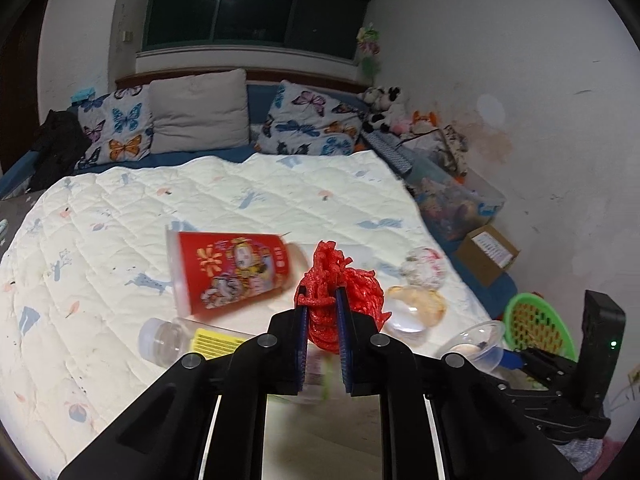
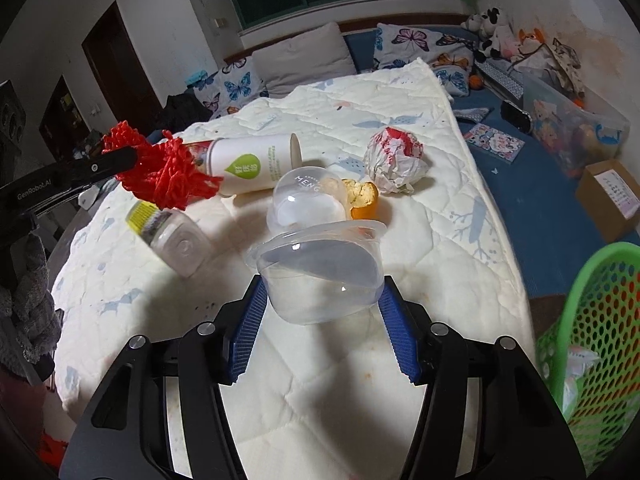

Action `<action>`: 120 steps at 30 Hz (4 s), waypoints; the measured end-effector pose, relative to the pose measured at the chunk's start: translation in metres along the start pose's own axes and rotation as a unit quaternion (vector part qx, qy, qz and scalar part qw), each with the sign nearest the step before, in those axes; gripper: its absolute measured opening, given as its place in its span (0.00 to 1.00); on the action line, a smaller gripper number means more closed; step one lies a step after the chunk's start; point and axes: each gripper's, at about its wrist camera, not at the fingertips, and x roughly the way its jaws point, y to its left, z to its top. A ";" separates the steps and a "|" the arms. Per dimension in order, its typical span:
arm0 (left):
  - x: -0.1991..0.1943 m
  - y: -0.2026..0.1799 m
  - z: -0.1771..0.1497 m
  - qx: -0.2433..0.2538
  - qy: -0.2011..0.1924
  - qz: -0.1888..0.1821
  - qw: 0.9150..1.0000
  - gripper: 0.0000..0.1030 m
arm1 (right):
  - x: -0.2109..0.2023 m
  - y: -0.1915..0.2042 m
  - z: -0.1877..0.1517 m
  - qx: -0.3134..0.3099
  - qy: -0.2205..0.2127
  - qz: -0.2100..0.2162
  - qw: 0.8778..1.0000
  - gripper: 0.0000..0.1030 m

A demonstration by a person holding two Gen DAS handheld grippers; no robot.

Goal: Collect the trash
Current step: 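Carry the clear container and red mesh with both tools over the green basket, then open both tools to drop the container and red mesh into the basket, then move both tools back to the bed, left tool toward the yellow-label bottle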

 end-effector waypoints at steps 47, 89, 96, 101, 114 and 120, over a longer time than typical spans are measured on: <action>0.054 -0.295 -0.034 0.193 0.079 -0.197 0.958 0.13 | -0.180 -0.205 -0.119 0.199 -0.064 -0.204 0.957 0.64; 0.044 -0.204 -0.047 0.086 0.097 -0.086 0.988 0.58 | -0.189 -0.156 -0.105 0.165 -0.090 -0.168 0.968 0.71; 0.030 -0.125 -0.028 -0.017 0.086 0.018 0.996 0.60 | -0.173 -0.135 -0.085 0.137 -0.089 -0.139 0.977 0.71; 0.017 -0.070 -0.018 -0.095 0.075 0.083 0.989 0.64 | -0.158 -0.125 -0.074 0.122 -0.084 -0.116 0.982 0.71; 0.018 0.030 -0.003 -0.261 0.084 0.194 0.942 0.76 | -0.133 -0.100 -0.061 0.092 -0.073 -0.072 0.990 0.71; 0.037 0.052 -0.008 -0.304 0.101 0.201 0.926 0.76 | -0.125 -0.100 -0.062 0.092 -0.062 -0.065 0.992 0.72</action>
